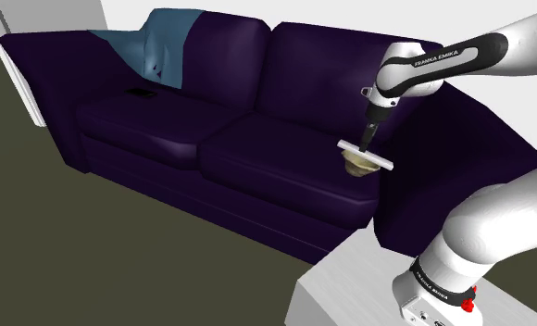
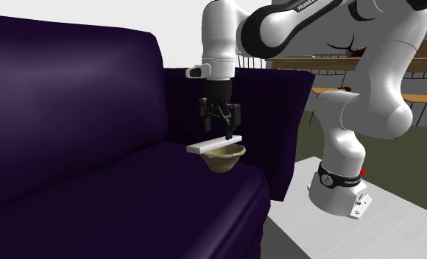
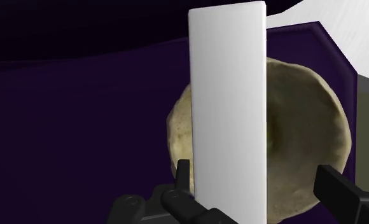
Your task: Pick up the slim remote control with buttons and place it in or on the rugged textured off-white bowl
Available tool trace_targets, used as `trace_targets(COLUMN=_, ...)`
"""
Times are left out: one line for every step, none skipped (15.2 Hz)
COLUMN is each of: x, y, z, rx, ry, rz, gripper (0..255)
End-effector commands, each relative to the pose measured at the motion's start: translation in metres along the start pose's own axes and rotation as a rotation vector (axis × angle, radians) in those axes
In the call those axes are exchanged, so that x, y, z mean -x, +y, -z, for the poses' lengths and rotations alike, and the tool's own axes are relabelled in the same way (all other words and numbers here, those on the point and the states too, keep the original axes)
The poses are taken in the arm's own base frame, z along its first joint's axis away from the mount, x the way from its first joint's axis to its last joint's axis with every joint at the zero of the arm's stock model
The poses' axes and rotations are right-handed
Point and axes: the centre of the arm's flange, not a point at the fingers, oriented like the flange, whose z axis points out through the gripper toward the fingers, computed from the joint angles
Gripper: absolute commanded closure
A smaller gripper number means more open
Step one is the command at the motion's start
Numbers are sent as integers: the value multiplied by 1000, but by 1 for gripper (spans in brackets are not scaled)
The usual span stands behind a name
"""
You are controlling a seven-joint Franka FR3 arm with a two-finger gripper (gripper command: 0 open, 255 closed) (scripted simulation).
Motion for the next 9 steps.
trace_targets(x=0, y=0, z=0, rx=0, ry=0, rz=0, gripper=0)
trace_targets(x=0, y=0, z=0, rx=0, ry=0, rz=0, gripper=0)
trace_targets(x=0, y=0, z=0, rx=0, ry=0, rz=0, gripper=0)
trace_targets(x=0, y=0, z=13, rx=0, ry=0, rz=0, gripper=0)
trace_targets(x=0, y=0, z=26, rx=0, ry=0, rz=0, gripper=0)
trace_targets(x=0, y=0, z=40, rx=0, ry=0, rz=0, gripper=0)
trace_targets(x=0, y=0, z=50, rx=0, ry=0, rz=0, gripper=0)
trace_targets(x=0, y=0, z=50, rx=0, ry=0, rz=0, gripper=0)
trace_targets(x=0, y=0, z=50, rx=0, ry=0, rz=0, gripper=0)
